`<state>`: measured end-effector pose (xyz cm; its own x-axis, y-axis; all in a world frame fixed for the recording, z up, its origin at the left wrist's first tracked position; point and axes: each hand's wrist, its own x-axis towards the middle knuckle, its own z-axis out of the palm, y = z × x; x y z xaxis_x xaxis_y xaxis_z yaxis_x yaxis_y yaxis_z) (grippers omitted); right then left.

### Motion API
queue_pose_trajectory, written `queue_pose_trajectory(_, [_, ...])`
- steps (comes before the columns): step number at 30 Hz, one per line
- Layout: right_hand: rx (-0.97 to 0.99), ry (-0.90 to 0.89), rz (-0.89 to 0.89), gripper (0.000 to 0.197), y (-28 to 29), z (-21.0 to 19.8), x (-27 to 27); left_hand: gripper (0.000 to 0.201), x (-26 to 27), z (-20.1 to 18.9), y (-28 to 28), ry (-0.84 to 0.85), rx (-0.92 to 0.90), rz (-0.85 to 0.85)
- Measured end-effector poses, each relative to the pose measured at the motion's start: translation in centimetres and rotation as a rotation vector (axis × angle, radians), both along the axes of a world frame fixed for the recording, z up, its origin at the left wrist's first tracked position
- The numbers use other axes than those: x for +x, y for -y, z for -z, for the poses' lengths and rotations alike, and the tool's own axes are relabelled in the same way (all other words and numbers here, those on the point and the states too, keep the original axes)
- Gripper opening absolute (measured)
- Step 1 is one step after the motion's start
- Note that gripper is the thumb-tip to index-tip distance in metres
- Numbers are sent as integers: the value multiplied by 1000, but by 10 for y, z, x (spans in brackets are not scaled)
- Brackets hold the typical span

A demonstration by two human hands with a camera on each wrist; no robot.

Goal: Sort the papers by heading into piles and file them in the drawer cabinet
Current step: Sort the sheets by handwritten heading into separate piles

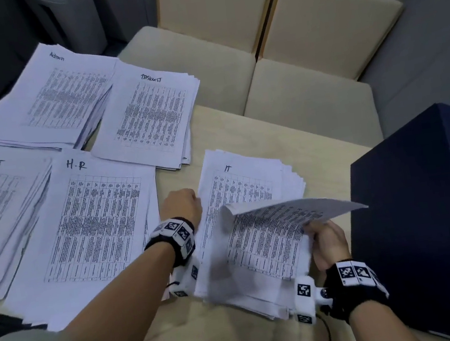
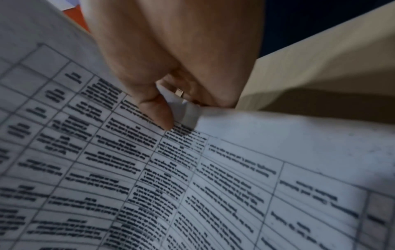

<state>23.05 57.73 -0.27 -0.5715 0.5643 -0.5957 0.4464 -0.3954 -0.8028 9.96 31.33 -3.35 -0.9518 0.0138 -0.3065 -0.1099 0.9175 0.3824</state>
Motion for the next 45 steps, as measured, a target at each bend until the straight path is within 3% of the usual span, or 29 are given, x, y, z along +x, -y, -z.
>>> queue_pose_trajectory(3, [-44,-11,13,22,3,2,-5,23,-6,-8,1,-96,18,127])
queue_pose_trajectory(5, [-111,-49,29,16,3,5,-5,14,-5,-9,3,-123,218,171])
queue_pose_trajectory(8, [-213,-120,50,12,3,6,-7,26,2,-14,1,-110,498,137])
queue_pose_trajectory(11, [-140,-94,2,10,3,7,-7,33,13,-22,-4,8,718,169])
queue_pose_trajectory(14, [-63,-55,-25,27,4,9,-2,40,17,-20,-9,154,813,173])
queue_pose_trajectory(16, [-34,-19,-10,29,3,11,2,35,15,-12,-14,119,644,78])
queue_pose_trajectory(18, [22,6,61,27,0,12,3,17,15,-3,-14,71,338,21])
queue_pose_trajectory(20, [59,16,87,25,-2,13,4,52,14,6,-14,148,117,15])
queue_pose_trajectory(22, [21,28,101,22,-5,12,4,59,11,7,-13,190,88,8])
queue_pose_trajectory(25, [-82,-16,108,27,-7,14,6,34,3,-1,-8,124,75,2])
queue_pose_trajectory(27, [-126,-24,84,34,-8,16,5,38,-4,-10,-5,61,-39,74])
queue_pose_trajectory(29, [-145,-56,84,10,-6,14,2,47,-8,-22,-5,73,-213,220])
queue_pose_trajectory(32, [-212,-53,77,13,-5,14,-4,42,-9,-37,-5,84,-468,426])
queue_pose_trajectory(34, [-243,-36,79,17,-4,17,-5,38,-10,-44,-5,81,-476,478])
queue_pose_trajectory(37, [-267,-37,78,28,-1,19,-10,31,-12,-44,-6,63,-236,508])
queue_pose_trajectory(40, [-229,13,63,13,-3,16,-12,21,-4,-41,-3,80,240,396])
queue_pose_trajectory(43, [-177,25,71,19,-9,21,-11,42,11,-50,0,326,850,282])
queue_pose_trajectory(45, [-162,14,67,18,-9,21,-8,50,16,-54,0,404,947,259])
